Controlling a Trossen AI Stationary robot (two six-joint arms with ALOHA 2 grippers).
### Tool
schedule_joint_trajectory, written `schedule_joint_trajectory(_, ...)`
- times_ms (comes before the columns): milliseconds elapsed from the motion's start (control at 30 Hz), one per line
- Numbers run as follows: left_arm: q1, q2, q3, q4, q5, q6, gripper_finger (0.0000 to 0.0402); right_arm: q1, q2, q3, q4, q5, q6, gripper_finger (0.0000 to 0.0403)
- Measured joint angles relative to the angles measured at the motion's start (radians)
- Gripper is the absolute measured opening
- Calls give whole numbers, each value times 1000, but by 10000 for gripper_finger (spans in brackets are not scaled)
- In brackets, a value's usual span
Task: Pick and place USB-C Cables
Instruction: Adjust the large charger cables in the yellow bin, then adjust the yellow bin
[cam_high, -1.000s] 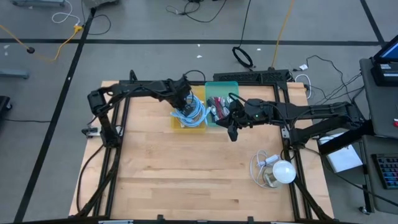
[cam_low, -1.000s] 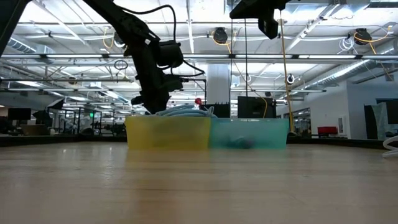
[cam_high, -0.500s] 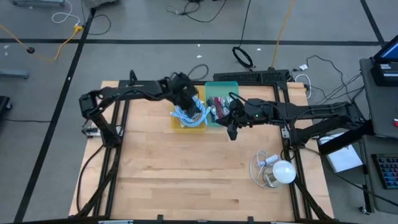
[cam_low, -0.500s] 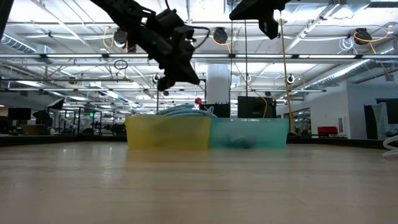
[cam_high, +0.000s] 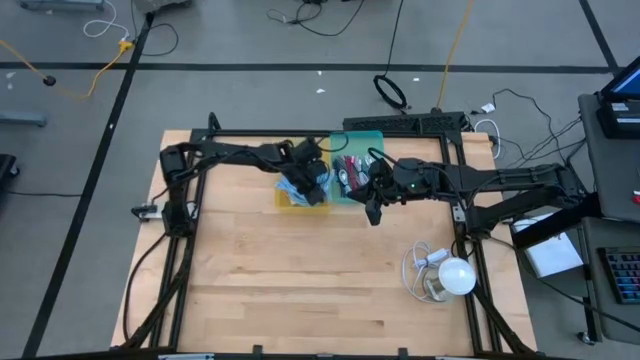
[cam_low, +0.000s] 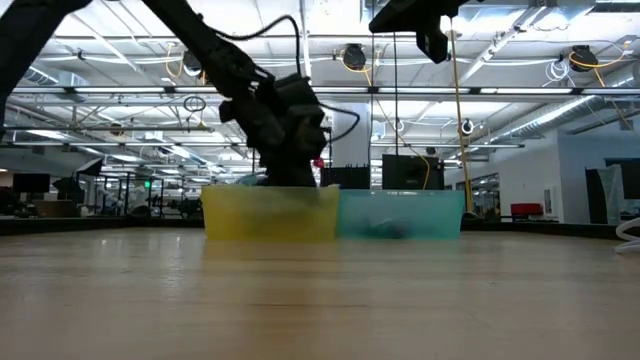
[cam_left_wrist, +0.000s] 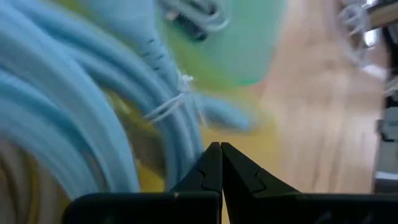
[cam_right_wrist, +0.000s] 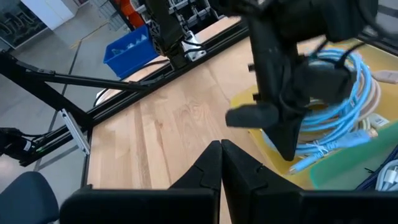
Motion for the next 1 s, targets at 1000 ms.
schedule_joint_trajectory(1000,19,-402,3,-10,-33,-37,0,-35,-35,0,-29,-72,-92,0)
